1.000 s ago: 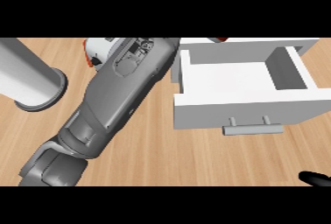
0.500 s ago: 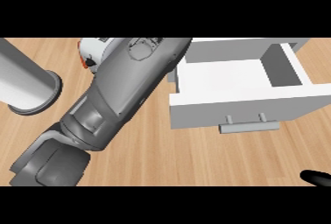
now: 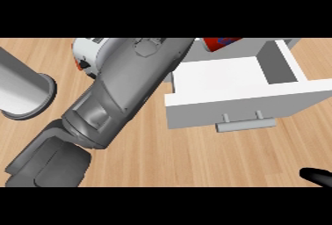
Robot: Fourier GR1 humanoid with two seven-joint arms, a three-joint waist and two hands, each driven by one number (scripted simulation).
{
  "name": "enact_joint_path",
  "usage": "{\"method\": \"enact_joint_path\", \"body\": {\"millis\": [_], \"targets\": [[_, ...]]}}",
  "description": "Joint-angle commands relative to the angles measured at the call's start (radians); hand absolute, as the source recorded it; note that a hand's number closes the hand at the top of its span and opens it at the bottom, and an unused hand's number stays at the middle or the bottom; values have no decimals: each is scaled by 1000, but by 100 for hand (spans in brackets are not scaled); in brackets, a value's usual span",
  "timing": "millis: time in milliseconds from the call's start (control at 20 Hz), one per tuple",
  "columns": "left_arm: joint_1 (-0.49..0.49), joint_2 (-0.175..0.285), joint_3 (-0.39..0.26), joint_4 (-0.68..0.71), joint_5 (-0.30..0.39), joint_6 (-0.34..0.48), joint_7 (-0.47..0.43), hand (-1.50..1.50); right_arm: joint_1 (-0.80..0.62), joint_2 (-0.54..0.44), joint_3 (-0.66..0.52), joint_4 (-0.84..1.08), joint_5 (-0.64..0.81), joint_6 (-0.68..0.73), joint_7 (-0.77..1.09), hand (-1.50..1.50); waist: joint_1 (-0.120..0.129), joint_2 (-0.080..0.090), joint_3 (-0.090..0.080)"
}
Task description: Pick up the can, place it into the drawer and close the drawer
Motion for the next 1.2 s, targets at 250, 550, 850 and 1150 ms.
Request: {"method": "enact_joint_path", "body": {"millis": [250, 550, 850, 1150], "targets": [[-33, 0, -20, 68, 40, 41, -65, -150, -31, -42, 22, 45, 99, 18, -72, -150, 8, 6, 0], [-26, 0, -23, 42, 113, 78, -64, -150, -90, -132, 57, 52, 169, 75, -111, -150, 0, 3, 0], [-52, 0, 17, 55, 165, 75, -102, -150, -147, -190, 155, 157, 387, 76, -183, -150, 13, 12, -1], [-63, 0, 2, 65, 165, 64, -118, -150, -238, -211, 274, 346, 618, 22, -270, -150, 57, 5, -1]]}}
